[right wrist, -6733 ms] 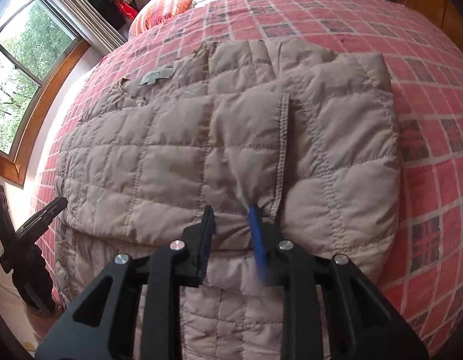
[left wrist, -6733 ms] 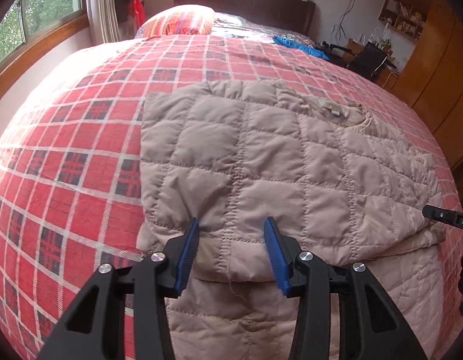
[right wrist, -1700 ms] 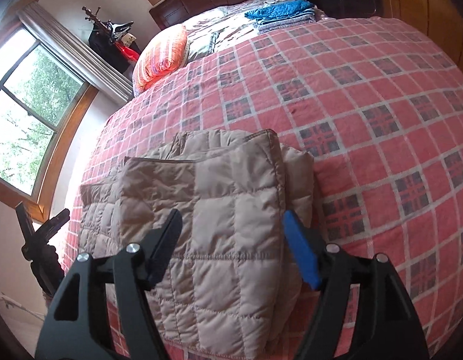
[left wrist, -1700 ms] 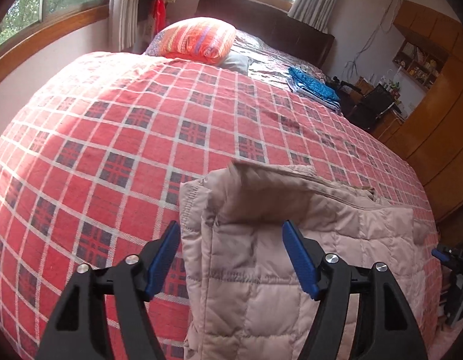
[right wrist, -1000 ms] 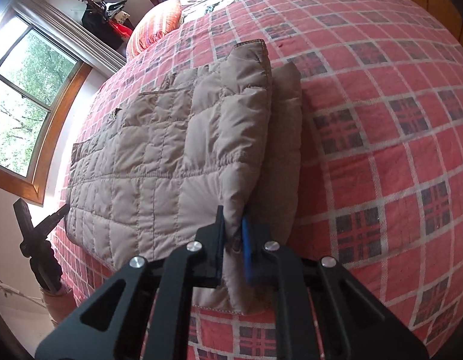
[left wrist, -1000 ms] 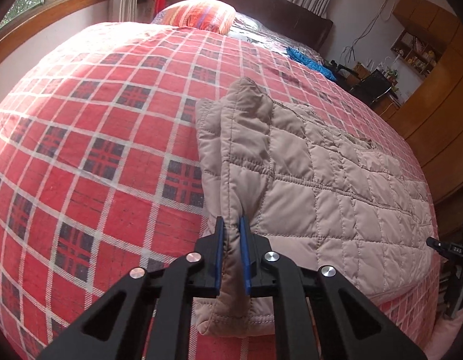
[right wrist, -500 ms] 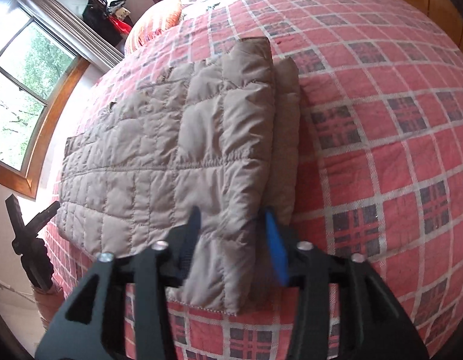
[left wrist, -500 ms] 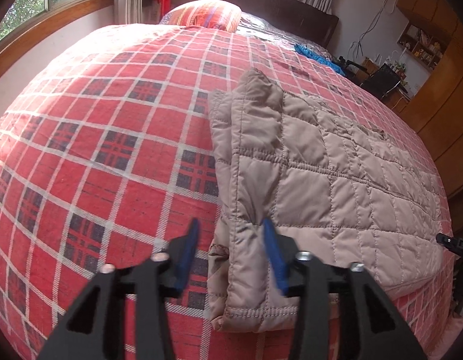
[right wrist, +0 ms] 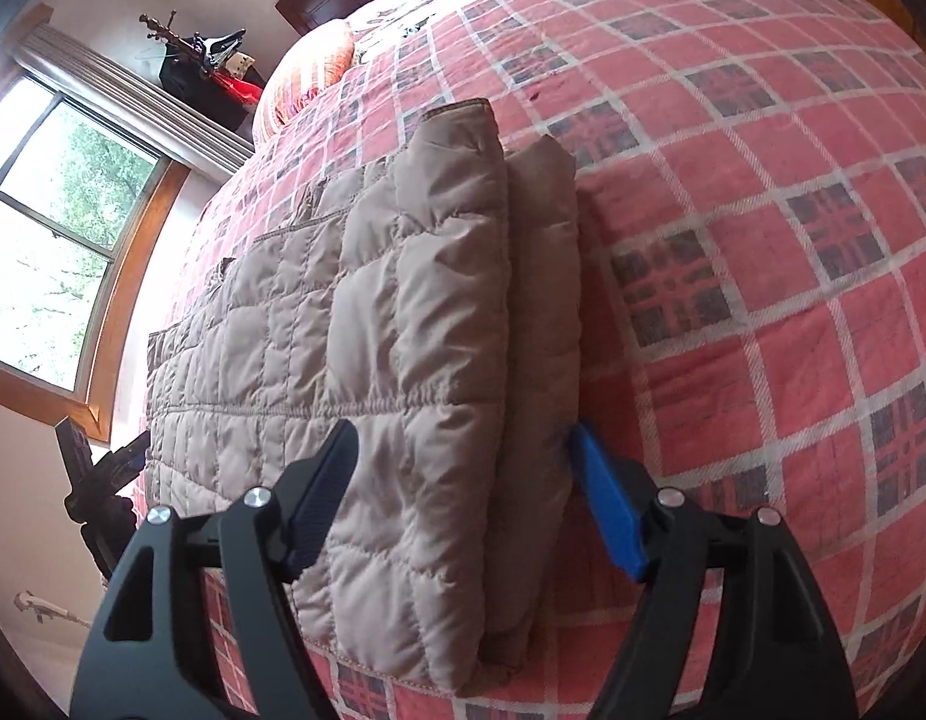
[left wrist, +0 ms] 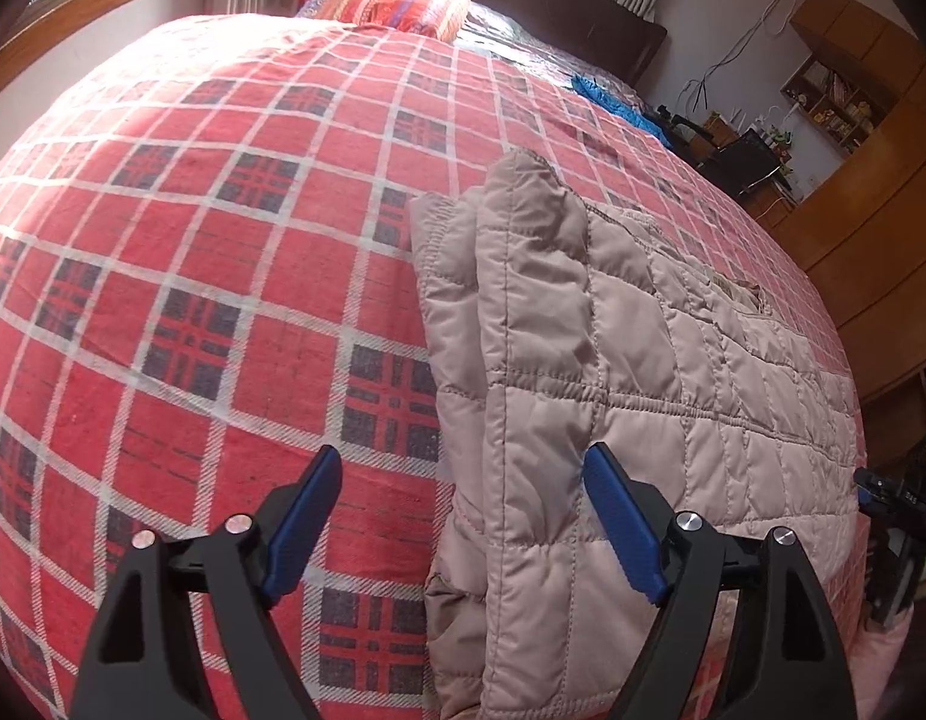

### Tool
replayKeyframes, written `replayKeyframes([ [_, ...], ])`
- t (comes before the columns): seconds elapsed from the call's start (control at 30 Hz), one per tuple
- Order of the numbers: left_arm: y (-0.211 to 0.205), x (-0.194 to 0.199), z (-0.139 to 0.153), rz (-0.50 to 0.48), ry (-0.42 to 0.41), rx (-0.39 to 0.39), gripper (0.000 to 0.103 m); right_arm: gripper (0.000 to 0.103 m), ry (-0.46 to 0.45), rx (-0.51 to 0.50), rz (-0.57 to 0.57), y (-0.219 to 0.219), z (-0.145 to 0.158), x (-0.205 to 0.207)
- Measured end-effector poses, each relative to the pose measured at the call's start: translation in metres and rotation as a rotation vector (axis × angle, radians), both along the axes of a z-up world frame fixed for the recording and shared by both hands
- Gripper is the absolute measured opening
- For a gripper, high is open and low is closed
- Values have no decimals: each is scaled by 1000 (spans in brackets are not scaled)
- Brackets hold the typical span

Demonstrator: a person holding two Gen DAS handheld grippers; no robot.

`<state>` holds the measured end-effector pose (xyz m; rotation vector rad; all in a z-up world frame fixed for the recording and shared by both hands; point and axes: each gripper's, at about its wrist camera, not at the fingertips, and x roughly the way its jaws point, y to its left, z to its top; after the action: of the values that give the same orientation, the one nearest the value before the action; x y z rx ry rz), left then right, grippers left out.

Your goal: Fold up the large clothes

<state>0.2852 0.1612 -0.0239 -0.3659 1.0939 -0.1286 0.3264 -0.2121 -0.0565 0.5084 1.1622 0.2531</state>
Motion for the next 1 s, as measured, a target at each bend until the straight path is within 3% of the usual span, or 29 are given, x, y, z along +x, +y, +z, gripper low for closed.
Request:
replayKeyframes([
  [0.37, -25, 31, -16, -67, 24, -90, 86, 78, 19, 49, 7, 3, -23, 20],
  [0.47, -35, 31, -16, -88, 27, -95, 84, 67, 10, 41, 21, 8, -22, 24],
  [0.57, -44, 30, -13, -98, 17, -81, 65, 45, 4, 79, 40, 9, -21, 22],
  [0.6, -44, 29, -11, -97, 13, -86, 54, 36, 1, 89, 44, 10, -20, 22],
  [0.63, -45, 27, -9, -96, 9, -90, 43, 31, -8, 95, 51, 12, -18, 21],
  [0.73, -50, 22, 0, -90, -17, -78, 25, 17, -35, 83, 61, 16, -9, 17],
  [1.0, -50, 2, 37, -67, -98, -88, 16, 12, -95, 118, 71, 13, 23, 4],
])
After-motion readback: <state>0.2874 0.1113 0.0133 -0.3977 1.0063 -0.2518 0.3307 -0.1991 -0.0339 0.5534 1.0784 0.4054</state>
